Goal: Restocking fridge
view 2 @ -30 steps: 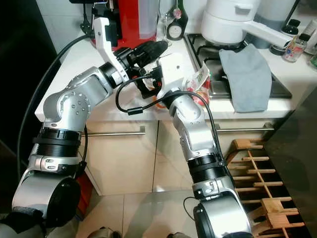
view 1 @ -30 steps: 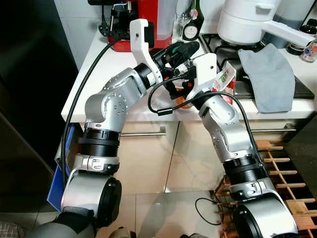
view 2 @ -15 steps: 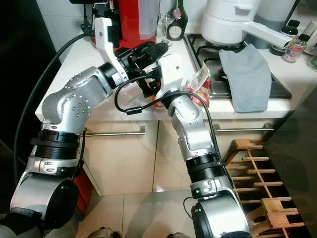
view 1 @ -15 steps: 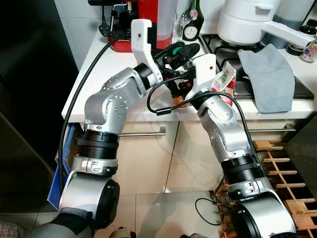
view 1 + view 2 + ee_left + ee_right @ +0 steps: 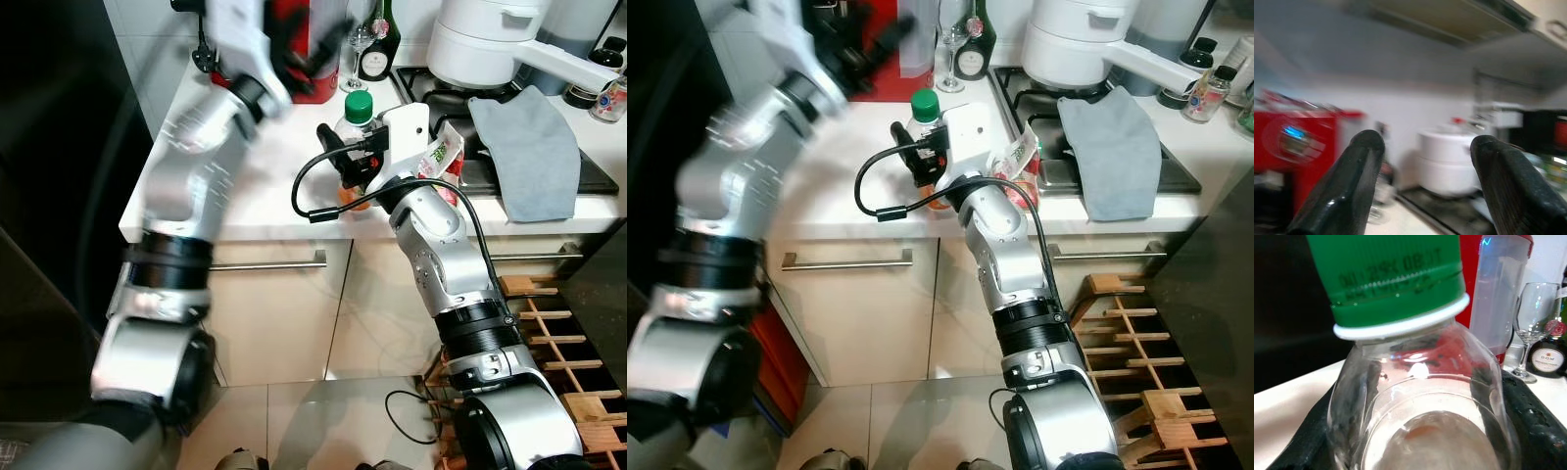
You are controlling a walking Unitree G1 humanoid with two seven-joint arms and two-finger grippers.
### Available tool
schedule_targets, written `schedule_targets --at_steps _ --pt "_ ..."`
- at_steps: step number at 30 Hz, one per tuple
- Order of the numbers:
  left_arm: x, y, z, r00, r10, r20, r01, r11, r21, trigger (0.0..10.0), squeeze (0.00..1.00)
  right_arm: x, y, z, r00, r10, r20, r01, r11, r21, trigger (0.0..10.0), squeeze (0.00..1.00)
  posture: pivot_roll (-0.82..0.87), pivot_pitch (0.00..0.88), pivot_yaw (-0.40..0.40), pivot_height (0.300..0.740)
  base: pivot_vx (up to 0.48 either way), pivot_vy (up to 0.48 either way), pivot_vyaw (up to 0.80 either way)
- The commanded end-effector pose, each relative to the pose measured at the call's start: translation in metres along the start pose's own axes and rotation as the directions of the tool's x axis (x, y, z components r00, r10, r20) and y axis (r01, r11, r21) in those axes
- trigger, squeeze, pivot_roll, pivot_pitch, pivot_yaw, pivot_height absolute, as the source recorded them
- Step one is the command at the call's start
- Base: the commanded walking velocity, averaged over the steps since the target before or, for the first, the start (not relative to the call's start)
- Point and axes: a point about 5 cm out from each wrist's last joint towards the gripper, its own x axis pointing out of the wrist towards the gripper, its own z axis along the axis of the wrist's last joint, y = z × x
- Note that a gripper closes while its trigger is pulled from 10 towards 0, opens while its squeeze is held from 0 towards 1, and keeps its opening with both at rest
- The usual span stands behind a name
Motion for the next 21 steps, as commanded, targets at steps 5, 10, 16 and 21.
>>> schedule_targets --at_steps 5,10,16,21 --pt "-0.033 0.024 -0.025 0.968 0.246 -0.044 -0.246 0.969 0.012 10.0 1.00 -0.007 -0.022 0.015 0.987 -0.144 0.077 0.144 0.990 -0.002 0.0 0.00 -0.05 0.000 0.001 0.740 0.000 0.000 0.00" --pt "-0.072 0.005 -0.071 0.903 0.402 -0.148 -0.381 0.912 0.155 10.0 0.10 -0.028 -0.037 0.028 0.920 -0.348 0.180 0.348 0.937 0.035 0.0 0.00 -0.02 0.000 -0.028 0.740 0.000 0.000 0.00" --pt "-0.078 -0.025 -0.082 0.924 0.368 -0.108 -0.331 0.907 0.261 10.0 0.00 -0.046 -0.019 0.014 0.903 -0.378 0.205 0.394 0.918 -0.042 0.0 0.00 -0.02 0.000 -0.028 0.740 0.000 0.000 0.00" --pt "-0.079 -0.030 -0.077 0.926 0.374 -0.056 -0.343 0.892 0.294 10.0 0.00 -0.043 -0.003 0.012 0.910 -0.352 0.217 0.371 0.927 -0.049 0.0 0.00 -0.01 0.000 -0.026 0.740 0.000 0.000 0.00"
